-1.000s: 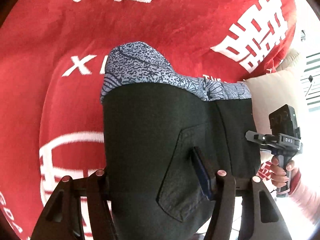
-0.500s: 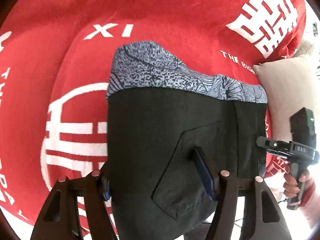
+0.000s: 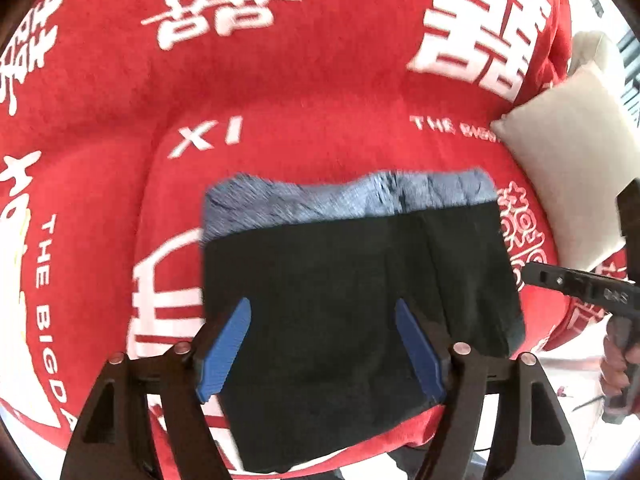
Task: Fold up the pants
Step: 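Release the bundle and pull both grippers back from the pants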
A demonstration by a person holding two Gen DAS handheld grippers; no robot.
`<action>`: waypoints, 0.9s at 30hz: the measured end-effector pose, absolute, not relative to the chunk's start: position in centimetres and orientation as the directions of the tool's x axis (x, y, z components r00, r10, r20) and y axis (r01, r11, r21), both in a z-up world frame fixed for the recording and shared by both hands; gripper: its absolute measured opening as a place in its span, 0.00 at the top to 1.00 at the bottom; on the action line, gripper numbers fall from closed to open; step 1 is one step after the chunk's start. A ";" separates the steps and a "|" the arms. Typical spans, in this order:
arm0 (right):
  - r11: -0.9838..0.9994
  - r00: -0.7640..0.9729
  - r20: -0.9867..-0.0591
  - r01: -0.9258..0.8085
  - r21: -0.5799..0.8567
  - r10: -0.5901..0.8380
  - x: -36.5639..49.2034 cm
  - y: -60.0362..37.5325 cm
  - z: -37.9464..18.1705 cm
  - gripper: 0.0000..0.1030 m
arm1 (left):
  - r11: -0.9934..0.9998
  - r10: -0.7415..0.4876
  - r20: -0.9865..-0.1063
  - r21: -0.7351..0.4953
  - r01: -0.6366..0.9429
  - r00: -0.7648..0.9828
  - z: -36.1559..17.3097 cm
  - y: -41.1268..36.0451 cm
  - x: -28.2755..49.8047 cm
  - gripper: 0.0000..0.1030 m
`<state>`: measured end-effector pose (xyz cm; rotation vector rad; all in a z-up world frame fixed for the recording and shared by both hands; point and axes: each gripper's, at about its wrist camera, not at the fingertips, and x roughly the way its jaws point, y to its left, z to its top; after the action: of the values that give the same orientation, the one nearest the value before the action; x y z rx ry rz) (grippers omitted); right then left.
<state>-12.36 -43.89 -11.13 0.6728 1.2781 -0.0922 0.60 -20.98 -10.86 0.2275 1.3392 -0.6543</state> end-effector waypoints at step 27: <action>0.914 0.047 -0.984 0.366 0.177 0.171 -15.2 -43.2 -11.8 0.24 | 0.909 0.026 -0.993 0.072 0.411 0.118 -9.2 -20.8 -5.1 0.13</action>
<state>-15.22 -43.21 -11.75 0.4364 1.5318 -0.1558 -5.13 -20.80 -9.16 0.3691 1.4341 -0.2911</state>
